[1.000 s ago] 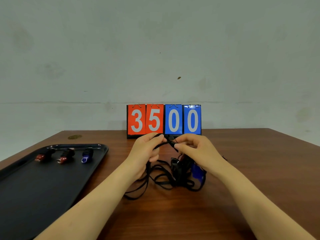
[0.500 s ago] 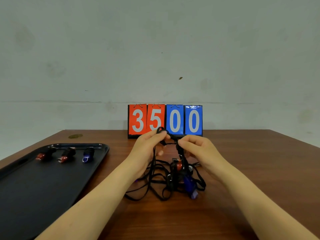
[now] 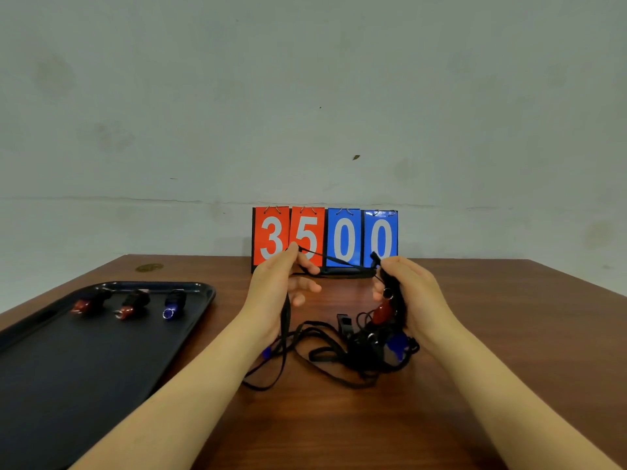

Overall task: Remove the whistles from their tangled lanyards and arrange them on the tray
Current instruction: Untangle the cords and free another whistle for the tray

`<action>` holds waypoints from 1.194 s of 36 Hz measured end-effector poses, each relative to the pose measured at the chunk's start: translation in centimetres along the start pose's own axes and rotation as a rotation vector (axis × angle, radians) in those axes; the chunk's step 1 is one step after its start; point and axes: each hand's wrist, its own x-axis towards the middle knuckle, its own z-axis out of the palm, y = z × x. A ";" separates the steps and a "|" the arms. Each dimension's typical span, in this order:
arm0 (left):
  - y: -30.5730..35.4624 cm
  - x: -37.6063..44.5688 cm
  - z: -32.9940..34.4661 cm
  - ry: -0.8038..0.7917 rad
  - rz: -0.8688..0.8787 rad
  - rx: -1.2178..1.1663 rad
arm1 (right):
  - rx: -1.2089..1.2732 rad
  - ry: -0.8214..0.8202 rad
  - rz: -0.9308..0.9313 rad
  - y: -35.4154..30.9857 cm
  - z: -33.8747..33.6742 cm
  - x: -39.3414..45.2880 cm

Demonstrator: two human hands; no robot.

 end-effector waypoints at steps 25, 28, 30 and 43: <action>-0.4 0.5 -0.4 0.020 0.054 0.063 | -0.196 0.059 -0.124 0.2 0.1 0.2; -0.4 0.6 -0.5 0.000 0.071 0.018 | -0.230 0.069 -0.115 0.3 0.0 0.4; -0.4 0.8 -0.8 0.011 0.078 -0.003 | -0.232 0.054 -0.103 0.2 -0.2 0.5; -0.7 0.7 -0.5 0.046 0.030 0.135 | -0.216 0.090 -0.119 -0.9 0.0 0.1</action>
